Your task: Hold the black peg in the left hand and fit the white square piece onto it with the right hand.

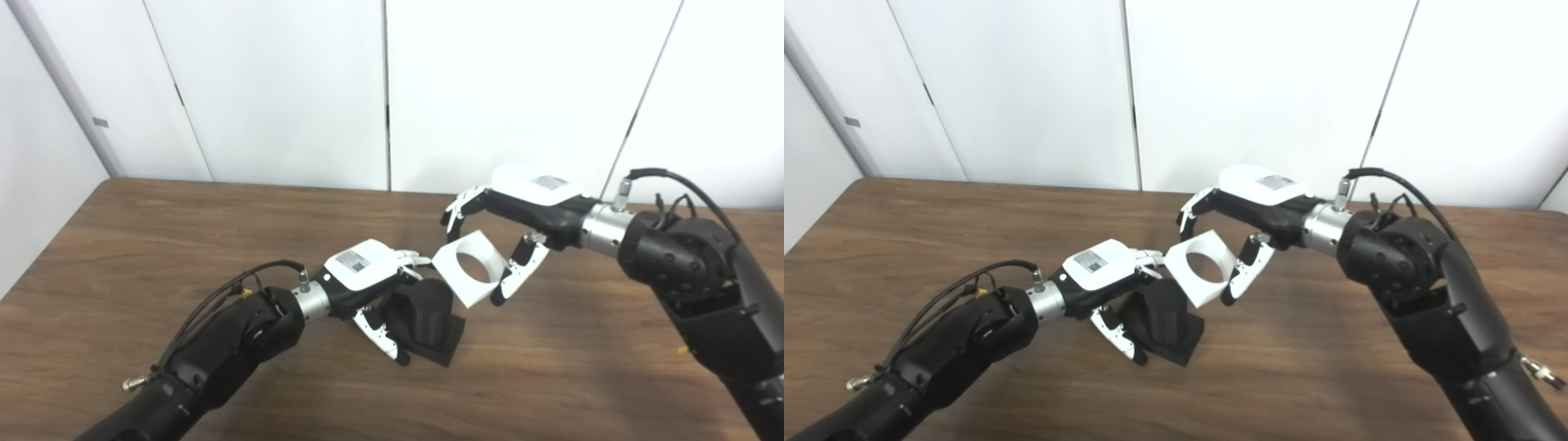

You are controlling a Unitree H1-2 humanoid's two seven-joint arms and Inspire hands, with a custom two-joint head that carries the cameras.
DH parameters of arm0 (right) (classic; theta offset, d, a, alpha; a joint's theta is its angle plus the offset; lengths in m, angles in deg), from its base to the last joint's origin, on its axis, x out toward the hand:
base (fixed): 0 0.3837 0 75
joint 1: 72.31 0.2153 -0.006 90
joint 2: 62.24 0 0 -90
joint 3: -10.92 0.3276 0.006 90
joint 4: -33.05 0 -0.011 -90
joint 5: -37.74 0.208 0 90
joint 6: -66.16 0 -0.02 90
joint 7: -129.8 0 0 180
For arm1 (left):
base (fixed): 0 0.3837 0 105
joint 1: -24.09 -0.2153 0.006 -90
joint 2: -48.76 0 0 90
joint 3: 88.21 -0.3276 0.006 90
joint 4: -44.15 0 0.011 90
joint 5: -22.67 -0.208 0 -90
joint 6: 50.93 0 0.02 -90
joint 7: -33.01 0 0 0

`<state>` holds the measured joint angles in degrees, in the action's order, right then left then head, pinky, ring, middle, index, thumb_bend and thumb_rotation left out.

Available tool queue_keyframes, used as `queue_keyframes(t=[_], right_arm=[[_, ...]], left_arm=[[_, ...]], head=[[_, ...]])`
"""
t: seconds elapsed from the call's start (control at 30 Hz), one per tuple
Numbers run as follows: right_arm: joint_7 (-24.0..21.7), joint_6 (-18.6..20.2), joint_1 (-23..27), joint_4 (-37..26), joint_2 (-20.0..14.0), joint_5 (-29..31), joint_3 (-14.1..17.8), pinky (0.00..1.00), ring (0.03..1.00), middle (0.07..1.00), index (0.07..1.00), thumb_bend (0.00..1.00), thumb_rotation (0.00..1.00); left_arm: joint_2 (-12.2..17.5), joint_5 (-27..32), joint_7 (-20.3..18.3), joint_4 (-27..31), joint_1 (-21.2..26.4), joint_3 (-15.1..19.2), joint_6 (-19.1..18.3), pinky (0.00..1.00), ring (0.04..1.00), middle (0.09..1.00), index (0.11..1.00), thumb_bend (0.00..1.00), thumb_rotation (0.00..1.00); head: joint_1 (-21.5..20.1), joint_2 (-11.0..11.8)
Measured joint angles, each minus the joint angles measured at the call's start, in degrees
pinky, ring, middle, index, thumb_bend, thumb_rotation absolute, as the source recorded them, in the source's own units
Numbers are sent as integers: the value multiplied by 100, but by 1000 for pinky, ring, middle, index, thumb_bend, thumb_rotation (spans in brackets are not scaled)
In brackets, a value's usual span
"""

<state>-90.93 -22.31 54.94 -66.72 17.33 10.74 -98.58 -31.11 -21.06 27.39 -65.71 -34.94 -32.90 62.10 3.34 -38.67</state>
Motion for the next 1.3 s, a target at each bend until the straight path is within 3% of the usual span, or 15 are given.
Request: queue_keyframes(t=[0.33, 0.77, 1.3], right_arm=[[46, -1, -2, 213, 212, -137, -75, 826, 850, 788, 478, 522, 135], [72, -35, -4, 446, 480, -301, -416, 883, 853, 792, 478, 521, 137], [158, -143, -4, 798, 662, -382, -533, 884, 846, 786, 477, 524, 137]], left_arm=[[-2, 0, -6, 10, 0, 1, -14, 815, 918, 915, 609, 946, 262], [-7, -4, -17, 37, -2, 0, -38, 820, 924, 916, 608, 945, 259], [-17, -4, -88, 64, 10, 4, -85, 817, 918, 928, 610, 940, 255]], head=[[-26, 0], [-9, -26], [35, -44]])
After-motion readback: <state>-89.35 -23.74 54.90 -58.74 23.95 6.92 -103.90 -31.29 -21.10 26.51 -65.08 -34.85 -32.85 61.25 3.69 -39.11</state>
